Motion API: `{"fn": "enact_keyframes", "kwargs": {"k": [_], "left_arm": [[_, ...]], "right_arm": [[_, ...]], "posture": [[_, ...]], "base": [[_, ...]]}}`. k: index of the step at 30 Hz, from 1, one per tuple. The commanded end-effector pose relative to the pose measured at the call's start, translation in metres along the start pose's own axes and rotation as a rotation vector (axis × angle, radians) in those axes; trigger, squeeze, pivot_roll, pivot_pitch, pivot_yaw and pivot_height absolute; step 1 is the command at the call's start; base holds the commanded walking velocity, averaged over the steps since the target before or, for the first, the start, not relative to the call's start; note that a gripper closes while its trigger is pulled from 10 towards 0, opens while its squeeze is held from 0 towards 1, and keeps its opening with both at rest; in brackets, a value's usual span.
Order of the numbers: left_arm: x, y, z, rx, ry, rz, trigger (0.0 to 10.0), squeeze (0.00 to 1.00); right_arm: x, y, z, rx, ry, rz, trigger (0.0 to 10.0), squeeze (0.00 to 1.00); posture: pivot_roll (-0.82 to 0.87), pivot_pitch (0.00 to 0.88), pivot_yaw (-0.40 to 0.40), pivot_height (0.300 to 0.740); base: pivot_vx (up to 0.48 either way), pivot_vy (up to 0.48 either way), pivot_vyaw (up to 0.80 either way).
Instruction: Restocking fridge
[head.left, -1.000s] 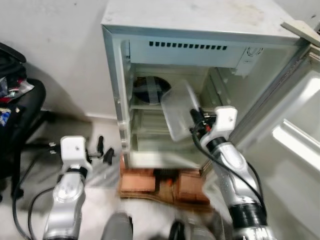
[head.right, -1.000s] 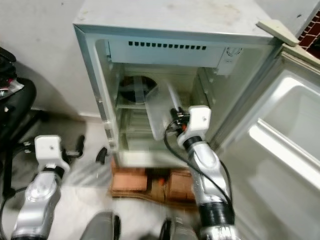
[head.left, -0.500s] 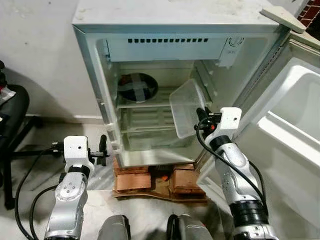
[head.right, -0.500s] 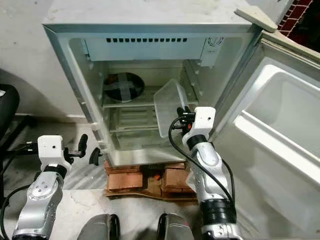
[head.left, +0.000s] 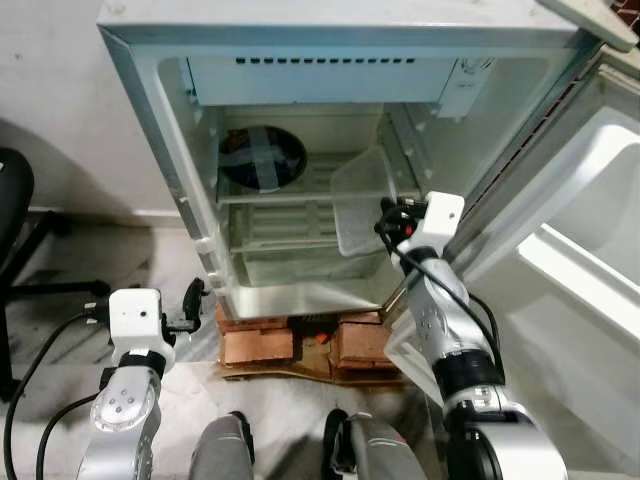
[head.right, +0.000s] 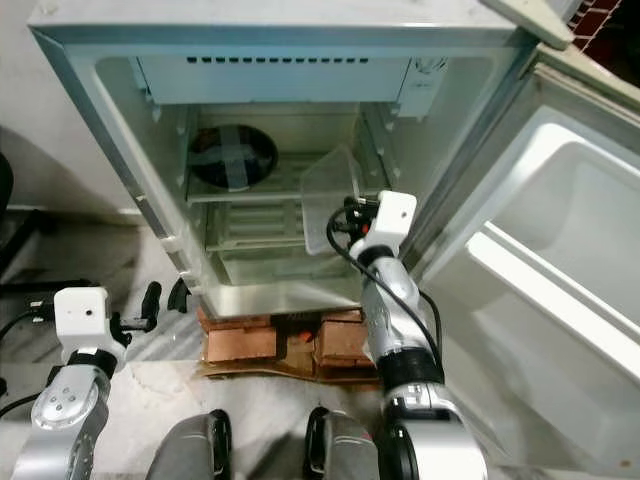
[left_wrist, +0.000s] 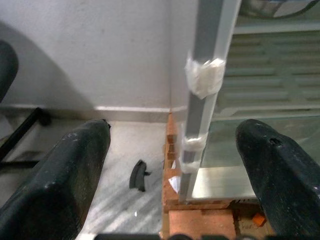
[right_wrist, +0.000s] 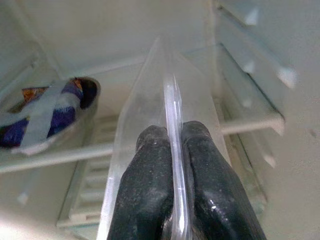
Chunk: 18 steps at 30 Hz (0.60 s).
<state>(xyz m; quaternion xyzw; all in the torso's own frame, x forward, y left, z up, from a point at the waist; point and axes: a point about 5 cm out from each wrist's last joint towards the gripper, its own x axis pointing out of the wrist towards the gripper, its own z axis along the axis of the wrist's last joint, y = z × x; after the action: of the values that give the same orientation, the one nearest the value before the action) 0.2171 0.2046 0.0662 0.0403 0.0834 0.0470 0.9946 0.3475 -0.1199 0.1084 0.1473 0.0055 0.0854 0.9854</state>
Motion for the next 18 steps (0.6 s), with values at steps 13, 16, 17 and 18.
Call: {"fn": "enact_keyframes", "kwargs": {"k": [13, 16, 17, 18], "left_arm": [[-0.024, 0.013, 0.002, 0.026, 0.026, 0.062, 10.0, 0.00], [-0.035, 0.017, 0.003, 0.034, 0.035, 0.088, 10.0, 0.00], [-0.036, 0.017, 0.002, 0.034, 0.038, 0.088, 10.0, 0.00], [-0.039, 0.017, 0.002, 0.036, 0.041, 0.089, 10.0, 0.00]], "right_arm": [[0.032, 0.006, 0.021, 0.055, -0.028, -0.060, 10.0, 0.00], [0.041, 0.012, 0.030, 0.083, -0.030, -0.077, 10.0, 0.00], [0.042, 0.013, 0.031, 0.087, -0.029, -0.079, 10.0, 0.00], [0.044, 0.014, 0.033, 0.093, -0.027, -0.080, 10.0, 0.00]], "posture": [[0.27, 0.299, -0.114, 0.740], [0.30, 0.319, -0.125, 0.740], [0.30, 0.322, -0.126, 0.740], [0.31, 0.333, -0.130, 0.740]], "base": [[0.000, 0.000, 0.00], [0.000, 0.000, 0.00], [0.000, 0.000, 0.00], [0.000, 0.000, 0.00]]}}
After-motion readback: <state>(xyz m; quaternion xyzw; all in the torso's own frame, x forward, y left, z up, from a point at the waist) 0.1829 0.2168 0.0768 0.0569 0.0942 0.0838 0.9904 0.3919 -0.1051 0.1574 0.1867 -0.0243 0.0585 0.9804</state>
